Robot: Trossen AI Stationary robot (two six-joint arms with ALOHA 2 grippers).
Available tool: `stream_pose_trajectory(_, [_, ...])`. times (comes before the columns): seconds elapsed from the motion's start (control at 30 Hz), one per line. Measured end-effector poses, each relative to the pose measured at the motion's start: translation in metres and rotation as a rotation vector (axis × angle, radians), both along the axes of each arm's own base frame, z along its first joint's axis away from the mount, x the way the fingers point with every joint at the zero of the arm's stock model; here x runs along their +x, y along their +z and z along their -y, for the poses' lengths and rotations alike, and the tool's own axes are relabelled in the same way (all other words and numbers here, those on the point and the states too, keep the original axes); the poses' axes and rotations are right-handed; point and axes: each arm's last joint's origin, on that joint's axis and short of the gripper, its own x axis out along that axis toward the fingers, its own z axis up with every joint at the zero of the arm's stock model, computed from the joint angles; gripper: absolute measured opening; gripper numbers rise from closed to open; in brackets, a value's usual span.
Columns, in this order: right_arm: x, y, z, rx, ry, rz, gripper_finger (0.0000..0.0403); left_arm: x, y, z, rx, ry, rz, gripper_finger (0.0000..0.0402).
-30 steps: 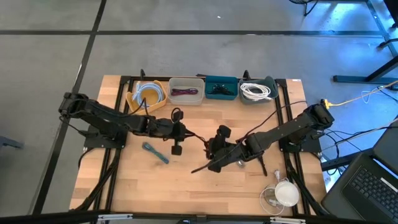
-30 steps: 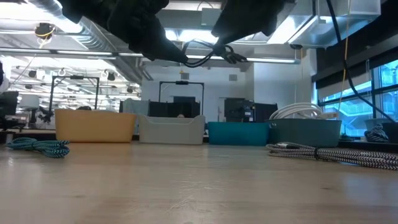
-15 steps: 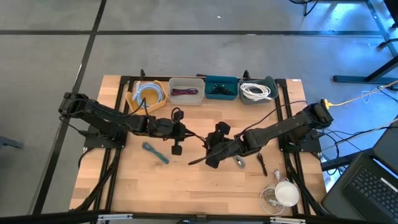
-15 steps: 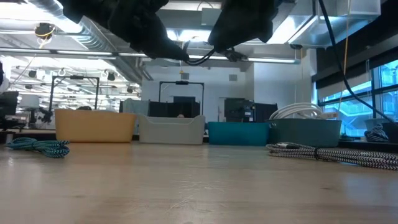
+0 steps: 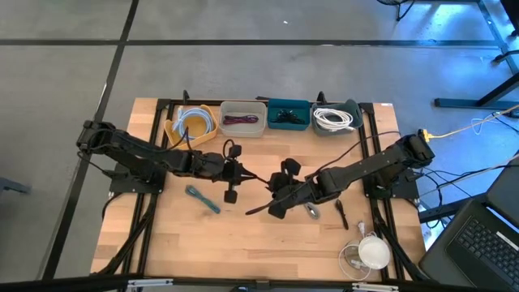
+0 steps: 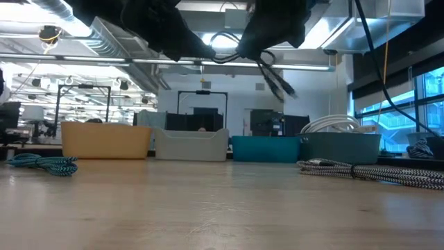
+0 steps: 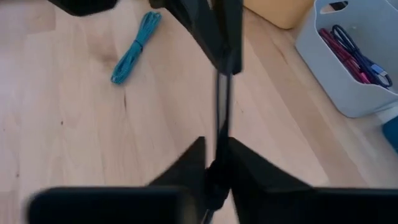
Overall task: Pick & Place USB Port
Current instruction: Put the black charger cable into the dark blue bin
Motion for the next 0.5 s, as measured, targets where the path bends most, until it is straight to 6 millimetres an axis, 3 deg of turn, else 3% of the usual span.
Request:
stream_pose_trajectory(0.1, [-0.001,-0.001,0.001,-0.011,-0.002,-0.017,0.0019,0.0,0.0,0.0,-0.001,-0.004,-0.001,0.0003])
stream_pose_trajectory(0.27, [-0.007,-0.003,0.007,-0.091,-0.059,-0.068,0.0016,0.0,0.0,0.0,-0.001,-0.005,-0.002,0.0018])
stream_pose_trajectory(0.37, [-0.023,-0.006,0.024,-0.17,-0.172,-0.197,0.0016,-0.001,-0.001,0.003,-0.003,-0.03,-0.008,0.0048])
stream_pose_trajectory(0.5, [-0.044,-0.003,0.065,-0.214,-0.388,-0.371,0.0016,-0.001,0.0,0.004,0.011,-0.01,-0.007,0.01])
